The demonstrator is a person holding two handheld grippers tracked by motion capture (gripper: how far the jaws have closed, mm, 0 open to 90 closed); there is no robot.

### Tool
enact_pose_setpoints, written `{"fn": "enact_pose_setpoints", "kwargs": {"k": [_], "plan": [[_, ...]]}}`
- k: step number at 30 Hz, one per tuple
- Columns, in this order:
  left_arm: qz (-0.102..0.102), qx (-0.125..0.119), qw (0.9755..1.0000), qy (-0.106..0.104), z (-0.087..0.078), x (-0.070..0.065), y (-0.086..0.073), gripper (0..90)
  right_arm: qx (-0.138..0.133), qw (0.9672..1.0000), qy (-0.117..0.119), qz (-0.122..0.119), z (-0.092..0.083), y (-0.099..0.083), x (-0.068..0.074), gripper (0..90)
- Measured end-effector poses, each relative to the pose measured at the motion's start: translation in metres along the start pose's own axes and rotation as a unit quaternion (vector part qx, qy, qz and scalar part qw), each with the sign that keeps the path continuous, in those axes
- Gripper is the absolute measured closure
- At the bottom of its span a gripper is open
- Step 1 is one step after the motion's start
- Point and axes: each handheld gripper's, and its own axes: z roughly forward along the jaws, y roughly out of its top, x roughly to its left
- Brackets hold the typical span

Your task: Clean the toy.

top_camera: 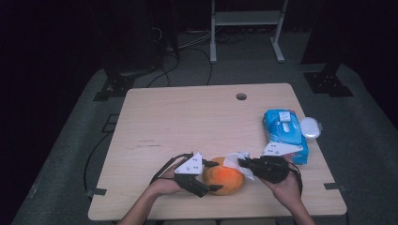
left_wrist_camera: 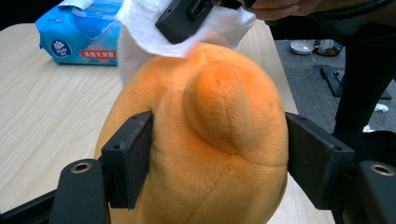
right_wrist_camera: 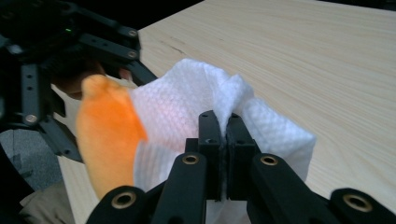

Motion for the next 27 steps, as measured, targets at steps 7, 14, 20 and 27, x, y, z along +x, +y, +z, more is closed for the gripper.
{"fn": "enact_pose_setpoints", "kwargs": {"k": [7, 14, 20, 27], "plan": [[0.006, 0.006, 1.0, -0.002, 0.002, -0.003, 0.0, 27.3, -0.007, 0.999, 0.037, -0.025, 0.008, 0.007, 0.024, 86.3], [0.01, 0.003, 0.9999, -0.003, 0.005, -0.005, 0.001, 27.2, 0.013, 0.9998, -0.011, -0.009, 0.005, -0.001, 0.001, 86.4], [0.009, 0.0, 0.9999, -0.008, 0.007, -0.006, 0.0, 27.1, 0.003, 1.0, 0.001, -0.005, 0.005, 0.0, 0.005, 86.4], [0.014, 0.003, 0.9998, -0.01, 0.009, -0.007, 0.001, 27.0, -0.004, 0.9991, 0.029, -0.029, 0.009, 0.007, 0.024, 86.1]]}}
